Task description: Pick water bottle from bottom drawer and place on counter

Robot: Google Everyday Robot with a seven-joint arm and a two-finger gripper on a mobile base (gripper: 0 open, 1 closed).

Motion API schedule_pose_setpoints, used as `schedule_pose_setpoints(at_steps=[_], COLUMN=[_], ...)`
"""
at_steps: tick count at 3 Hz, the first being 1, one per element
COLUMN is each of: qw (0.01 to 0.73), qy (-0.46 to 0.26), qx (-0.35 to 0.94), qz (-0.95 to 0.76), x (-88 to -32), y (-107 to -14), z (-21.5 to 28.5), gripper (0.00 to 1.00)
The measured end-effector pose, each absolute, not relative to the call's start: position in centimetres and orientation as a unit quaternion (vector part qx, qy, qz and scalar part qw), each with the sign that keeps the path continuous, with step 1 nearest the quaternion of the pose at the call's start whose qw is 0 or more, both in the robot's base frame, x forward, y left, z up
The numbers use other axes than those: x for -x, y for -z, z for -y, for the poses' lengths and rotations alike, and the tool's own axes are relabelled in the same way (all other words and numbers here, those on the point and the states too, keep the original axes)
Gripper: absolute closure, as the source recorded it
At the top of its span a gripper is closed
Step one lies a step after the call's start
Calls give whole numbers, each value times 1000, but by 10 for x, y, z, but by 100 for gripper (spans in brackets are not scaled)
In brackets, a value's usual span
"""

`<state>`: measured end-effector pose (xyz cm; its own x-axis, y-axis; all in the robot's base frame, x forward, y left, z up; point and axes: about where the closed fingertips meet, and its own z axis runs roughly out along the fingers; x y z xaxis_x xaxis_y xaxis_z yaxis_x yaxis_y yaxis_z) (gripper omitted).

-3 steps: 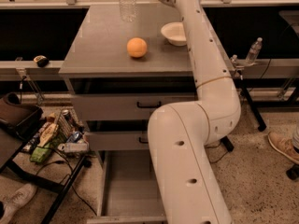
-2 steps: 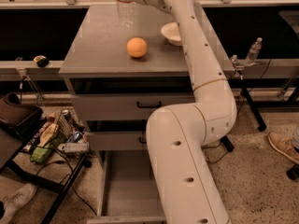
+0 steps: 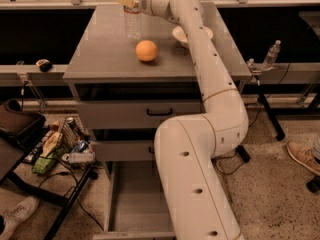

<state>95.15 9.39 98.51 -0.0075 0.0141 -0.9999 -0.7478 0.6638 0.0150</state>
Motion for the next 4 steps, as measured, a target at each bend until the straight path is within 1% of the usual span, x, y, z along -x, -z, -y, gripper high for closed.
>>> schedule_pose_setpoints(at_steps=[2,3,4], qw=[630,630,630], qy=[-304,-304,-304], qx=[277,277,277], qz=[-658,-658,-658], x=[-958,-957,-955], y=[-963,-968,-968], z=[-99,-99,-100], gripper=[100,82,59])
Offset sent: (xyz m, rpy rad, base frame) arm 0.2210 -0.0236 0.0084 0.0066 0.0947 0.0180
